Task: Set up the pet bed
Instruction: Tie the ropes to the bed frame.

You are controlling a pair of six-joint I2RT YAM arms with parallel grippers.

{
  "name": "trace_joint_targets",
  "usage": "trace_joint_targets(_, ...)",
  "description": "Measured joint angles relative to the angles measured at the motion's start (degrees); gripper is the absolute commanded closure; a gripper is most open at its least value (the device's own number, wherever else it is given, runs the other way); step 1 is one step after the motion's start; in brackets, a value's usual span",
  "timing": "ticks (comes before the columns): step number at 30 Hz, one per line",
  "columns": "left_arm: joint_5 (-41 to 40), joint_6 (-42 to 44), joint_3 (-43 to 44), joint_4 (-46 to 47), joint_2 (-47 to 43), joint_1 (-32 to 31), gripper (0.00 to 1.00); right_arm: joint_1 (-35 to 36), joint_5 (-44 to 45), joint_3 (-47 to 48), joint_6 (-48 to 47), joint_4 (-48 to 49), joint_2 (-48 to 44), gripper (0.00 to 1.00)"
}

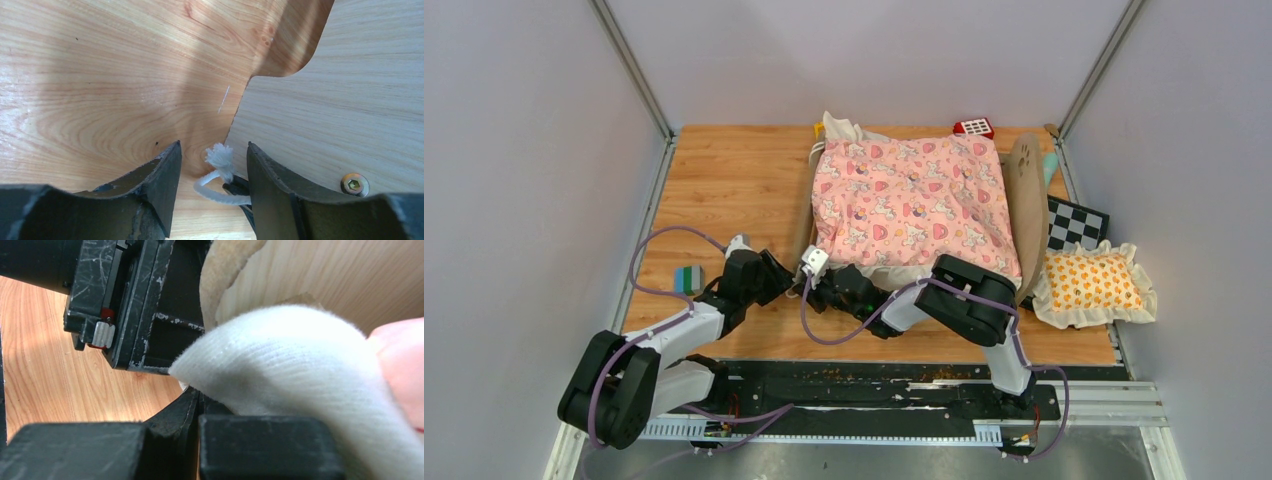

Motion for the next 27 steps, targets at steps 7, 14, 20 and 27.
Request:
trace_joint_targets(7,2.0,-0.3,0.0,-0.7,0.0,0.0,0.62,0.0,0.0,0.0,0.0,0.0,0.0,1.0)
trace_joint_targets(14,2.9,-1.0,-0.1,-0.5,0.0,0.0,0.87,0.0,0.0,0.0,0.2,0.0,0.0,1.0)
trace_joint_targets(20,2.8,-0.9,-0.1,-0.4,0.6,0.0,1.0,0.0,-0.3,0.0,0.2,-0.1,0.0,0.88)
trace_joint_targets(27,2.9,-0.9,-0.1,-0.2,2.6,0.0,1.0,0.0,-0.5,-2.1,-0.3,-3.9,-2.9,0.75)
